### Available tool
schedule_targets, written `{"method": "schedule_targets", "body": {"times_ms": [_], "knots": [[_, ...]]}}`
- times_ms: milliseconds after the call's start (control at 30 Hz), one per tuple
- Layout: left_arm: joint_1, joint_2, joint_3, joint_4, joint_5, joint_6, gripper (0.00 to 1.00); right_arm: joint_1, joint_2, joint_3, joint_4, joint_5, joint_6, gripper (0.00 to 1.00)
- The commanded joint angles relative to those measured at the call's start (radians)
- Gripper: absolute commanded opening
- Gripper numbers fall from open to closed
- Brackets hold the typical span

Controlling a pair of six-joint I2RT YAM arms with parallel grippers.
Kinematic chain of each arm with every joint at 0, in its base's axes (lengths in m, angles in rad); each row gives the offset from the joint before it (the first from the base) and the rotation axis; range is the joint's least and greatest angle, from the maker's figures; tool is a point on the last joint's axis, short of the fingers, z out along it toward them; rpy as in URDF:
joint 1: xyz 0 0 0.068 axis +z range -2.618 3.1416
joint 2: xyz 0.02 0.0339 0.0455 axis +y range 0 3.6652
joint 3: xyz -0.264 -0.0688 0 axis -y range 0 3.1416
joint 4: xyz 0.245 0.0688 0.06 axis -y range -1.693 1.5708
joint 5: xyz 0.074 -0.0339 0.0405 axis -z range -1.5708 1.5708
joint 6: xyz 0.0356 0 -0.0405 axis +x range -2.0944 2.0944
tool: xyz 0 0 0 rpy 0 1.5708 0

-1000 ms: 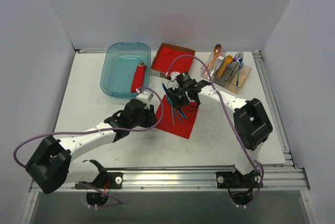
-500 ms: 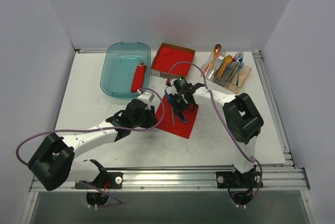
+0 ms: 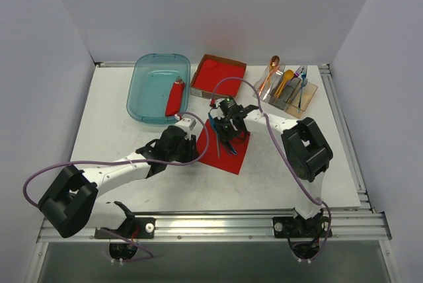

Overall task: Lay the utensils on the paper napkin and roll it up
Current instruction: Place the utensils on the napkin.

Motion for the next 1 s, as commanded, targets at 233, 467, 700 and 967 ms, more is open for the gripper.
{"method": "schedule_targets", "body": {"times_ms": [233, 467, 700, 967], "knots": [[-0.004, 0.013, 0.046, 0.043, 0.012, 0.015, 0.41, -0.001, -0.032, -0.012, 0.000, 0.003, -0.007, 0.23], [-0.003, 0.021, 0.047, 0.044, 0.013, 0.015, 0.41, -0.001, -0.038, -0.015, 0.003, -0.003, -0.013, 0.26], [-0.004, 0.026, 0.050, 0.046, 0.015, 0.017, 0.41, 0.002, -0.052, -0.016, 0.005, -0.015, -0.024, 0.27], [-0.004, 0.044, 0.058, 0.050, 0.021, 0.015, 0.41, 0.001, -0.065, -0.015, 0.008, -0.003, -0.012, 0.30]]}}
